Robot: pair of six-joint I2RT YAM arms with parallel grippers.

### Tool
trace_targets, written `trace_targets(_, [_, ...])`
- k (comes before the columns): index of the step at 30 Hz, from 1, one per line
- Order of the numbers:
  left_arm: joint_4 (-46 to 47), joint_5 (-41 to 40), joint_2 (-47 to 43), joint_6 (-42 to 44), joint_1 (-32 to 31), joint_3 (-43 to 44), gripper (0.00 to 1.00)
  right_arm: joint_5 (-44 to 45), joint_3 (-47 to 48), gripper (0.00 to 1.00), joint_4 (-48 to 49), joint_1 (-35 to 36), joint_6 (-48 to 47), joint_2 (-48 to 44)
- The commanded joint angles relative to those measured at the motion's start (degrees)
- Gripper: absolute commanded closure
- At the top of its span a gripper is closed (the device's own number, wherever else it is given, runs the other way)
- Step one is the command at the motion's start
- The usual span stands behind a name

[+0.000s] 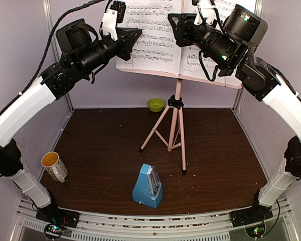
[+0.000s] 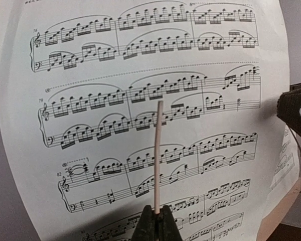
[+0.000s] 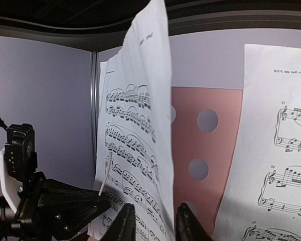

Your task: Set up the instrument practice props

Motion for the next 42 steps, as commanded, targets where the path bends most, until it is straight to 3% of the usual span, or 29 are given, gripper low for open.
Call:
trace_targets(1, [3.1,0.5,-1.5,0.6,-0.3,-0.6,1.00,3.1,-0.1,0.62,1.1,0.0,0.1,-1.4])
trace_targets(3, [3.1,0.3,-1.5,0.6,-0.3,-0.7,1.00,3.8,-0.3,0.58,1.5,0.2,-0.1,-1.8])
trace_targets(11, [3.0,0.3,-1.8,0.5,-0.3,-1.1,0.69,4.9,-0.4,0.46,2.6,0.8,-2.0,-2.4])
trace_targets(18, [3.0,0.2,-2.6,0.4,-0.3,-1.7,0.51,5.4,-0.4,0.40,3.0,0.9,-2.6,-2.8])
trace_targets(30, [3.6,-3.4,-8.7,1.0,-0.3,-7.1,0.31,-3.2,-4.1,0.24,4.3,2.0,-4.3,-5.2])
trace_targets(42, [-2.3,-7.4,-15.9,-3.5,1.8,-11.7,0.25,-6.2,-9.5,0.11,3.3,2.5,-1.6,-10.3])
